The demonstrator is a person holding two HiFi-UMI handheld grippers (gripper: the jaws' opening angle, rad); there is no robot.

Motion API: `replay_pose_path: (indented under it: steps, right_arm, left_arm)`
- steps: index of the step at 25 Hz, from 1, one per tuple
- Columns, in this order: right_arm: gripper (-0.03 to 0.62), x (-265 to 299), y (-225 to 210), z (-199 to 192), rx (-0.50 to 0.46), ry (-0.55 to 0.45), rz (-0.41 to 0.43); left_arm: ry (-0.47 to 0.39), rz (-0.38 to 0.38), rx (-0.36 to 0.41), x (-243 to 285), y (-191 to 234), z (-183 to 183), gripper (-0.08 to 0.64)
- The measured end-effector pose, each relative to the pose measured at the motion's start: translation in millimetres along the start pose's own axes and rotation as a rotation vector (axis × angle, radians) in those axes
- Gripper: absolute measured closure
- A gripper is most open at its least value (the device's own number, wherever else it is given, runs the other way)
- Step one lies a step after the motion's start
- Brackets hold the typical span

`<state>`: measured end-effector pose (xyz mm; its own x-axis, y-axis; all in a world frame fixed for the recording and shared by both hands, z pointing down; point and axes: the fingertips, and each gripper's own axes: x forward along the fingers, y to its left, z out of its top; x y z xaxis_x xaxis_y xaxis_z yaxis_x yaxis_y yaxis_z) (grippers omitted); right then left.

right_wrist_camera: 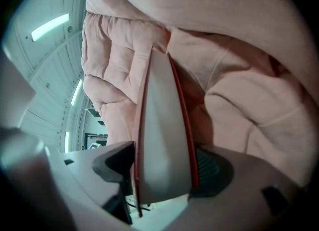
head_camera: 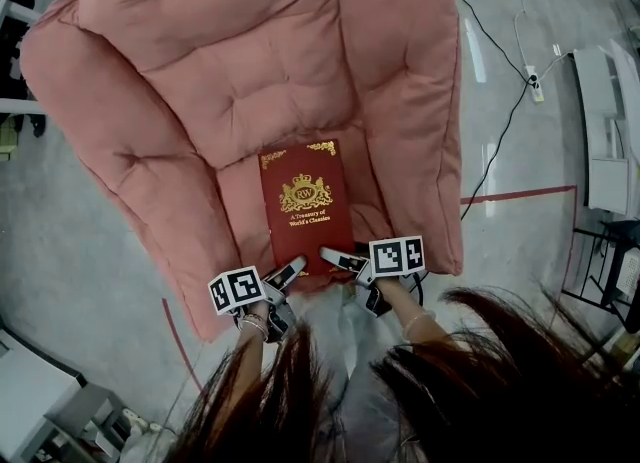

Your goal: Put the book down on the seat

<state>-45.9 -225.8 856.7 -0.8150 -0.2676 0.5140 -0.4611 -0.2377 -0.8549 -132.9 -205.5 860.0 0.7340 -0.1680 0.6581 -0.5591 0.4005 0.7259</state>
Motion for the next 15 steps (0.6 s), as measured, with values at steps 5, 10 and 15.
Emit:
replay_pose_path:
  steps: [5, 10, 15]
  right_arm:
    - [0.258, 2, -12, -3, -0.026, 0.027, -0.055]
    - [0.244, 3, -19, -7, -0.005, 0.02, -0.085]
    - [0.233, 1, -25, -8, 0.008, 0.009, -0.128]
  left_arm:
    - [0.094, 0.102, 0.119, 6, 6, -10, 0.187]
    - [0.043, 0.133, 0.062, 6, 11, -9, 0.187]
    - [0.049, 0.171, 0.058, 6, 13, -19, 0.187]
